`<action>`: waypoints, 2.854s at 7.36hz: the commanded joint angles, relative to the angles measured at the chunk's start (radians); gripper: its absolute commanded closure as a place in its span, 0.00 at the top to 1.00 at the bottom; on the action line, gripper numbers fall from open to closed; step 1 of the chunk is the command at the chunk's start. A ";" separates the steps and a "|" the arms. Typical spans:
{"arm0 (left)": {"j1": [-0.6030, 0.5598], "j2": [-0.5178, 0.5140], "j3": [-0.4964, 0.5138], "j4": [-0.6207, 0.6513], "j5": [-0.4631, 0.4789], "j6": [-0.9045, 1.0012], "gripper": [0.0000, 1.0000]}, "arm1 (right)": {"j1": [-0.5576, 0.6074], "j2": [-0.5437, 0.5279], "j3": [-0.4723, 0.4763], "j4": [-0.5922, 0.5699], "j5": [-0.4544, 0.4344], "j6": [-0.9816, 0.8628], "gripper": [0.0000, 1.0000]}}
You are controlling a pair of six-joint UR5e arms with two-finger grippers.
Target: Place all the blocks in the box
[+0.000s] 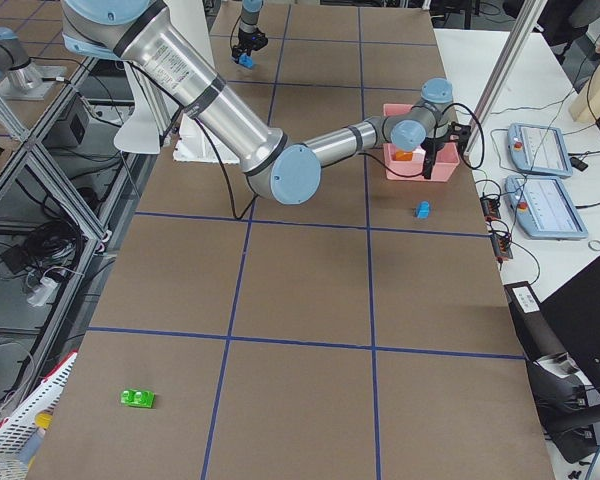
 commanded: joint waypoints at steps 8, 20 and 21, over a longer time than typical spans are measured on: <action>-0.130 -0.002 -0.055 -0.001 -0.034 -0.002 0.00 | 0.002 -0.144 0.003 0.014 -0.004 -0.174 1.00; -0.872 -1.003 0.083 0.664 -0.366 0.130 0.00 | -0.067 0.007 -0.247 0.133 -0.118 -0.166 0.53; -0.892 -1.100 0.174 0.666 -0.366 0.129 0.00 | -0.067 0.004 -0.247 0.133 -0.116 -0.168 0.01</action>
